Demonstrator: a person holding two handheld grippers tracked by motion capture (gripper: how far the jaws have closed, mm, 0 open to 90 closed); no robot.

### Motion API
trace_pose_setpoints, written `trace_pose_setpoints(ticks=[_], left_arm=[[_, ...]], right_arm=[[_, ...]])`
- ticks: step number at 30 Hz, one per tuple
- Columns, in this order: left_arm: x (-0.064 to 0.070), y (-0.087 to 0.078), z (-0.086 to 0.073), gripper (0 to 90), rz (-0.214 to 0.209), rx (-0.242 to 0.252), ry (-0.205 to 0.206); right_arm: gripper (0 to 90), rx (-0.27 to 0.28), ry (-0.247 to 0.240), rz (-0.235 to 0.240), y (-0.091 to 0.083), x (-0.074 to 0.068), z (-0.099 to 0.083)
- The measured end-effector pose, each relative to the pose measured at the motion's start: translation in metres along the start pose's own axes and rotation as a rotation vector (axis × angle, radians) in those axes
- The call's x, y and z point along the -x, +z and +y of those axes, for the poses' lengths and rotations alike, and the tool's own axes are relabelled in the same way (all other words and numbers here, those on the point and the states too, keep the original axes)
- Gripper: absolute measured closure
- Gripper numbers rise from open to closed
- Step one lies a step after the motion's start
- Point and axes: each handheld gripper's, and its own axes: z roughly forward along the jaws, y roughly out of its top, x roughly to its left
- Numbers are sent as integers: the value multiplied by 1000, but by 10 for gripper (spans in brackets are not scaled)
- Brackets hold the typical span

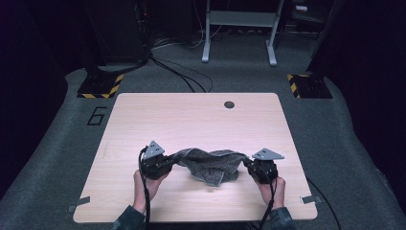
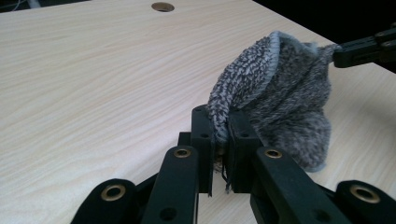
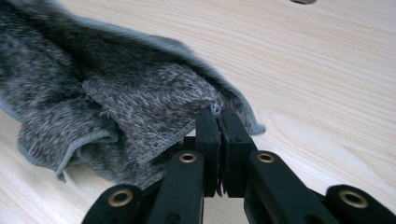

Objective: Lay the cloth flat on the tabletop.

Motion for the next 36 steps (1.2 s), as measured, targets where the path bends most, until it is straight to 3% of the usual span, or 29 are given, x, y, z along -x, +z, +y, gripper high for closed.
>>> trace_pose_setpoints(ticks=[11,15,16,17,18,19,21,26,29,30,31,34,36], left_arm=[[-20,8,0,817,16,-55,-25],[-32,21,0,773,25,-88,-65],[-36,24,-1,723,34,-104,-80],[-37,26,-3,580,40,-113,-107],[-37,26,-3,525,40,-113,-107],[-36,24,-5,464,58,-122,-103],[-33,20,-7,387,70,-121,-92],[-22,13,-7,330,82,-106,-68],[-2,18,-5,325,41,-111,-16],[-2,18,-5,325,41,-111,-16],[9,25,-6,325,10,-127,7],[17,34,-8,330,-17,-146,22],[23,48,-15,341,-55,-182,14]], right_arm=[[856,-34,12,3,-10,13,-2],[821,-49,31,7,-4,16,1],[786,-48,40,17,0,17,2],[741,-67,51,15,5,18,3],[741,-67,51,15,5,18,3],[670,-70,65,17,5,16,3],[638,-64,69,26,3,15,1],[600,-56,75,45,-4,13,-1],[603,-48,59,75,-5,3,0],[606,-50,50,86,-3,-1,2],[613,-50,41,93,-1,-4,3],[621,-62,29,115,5,-11,5],[632,-92,-4,139,19,-20,6]])
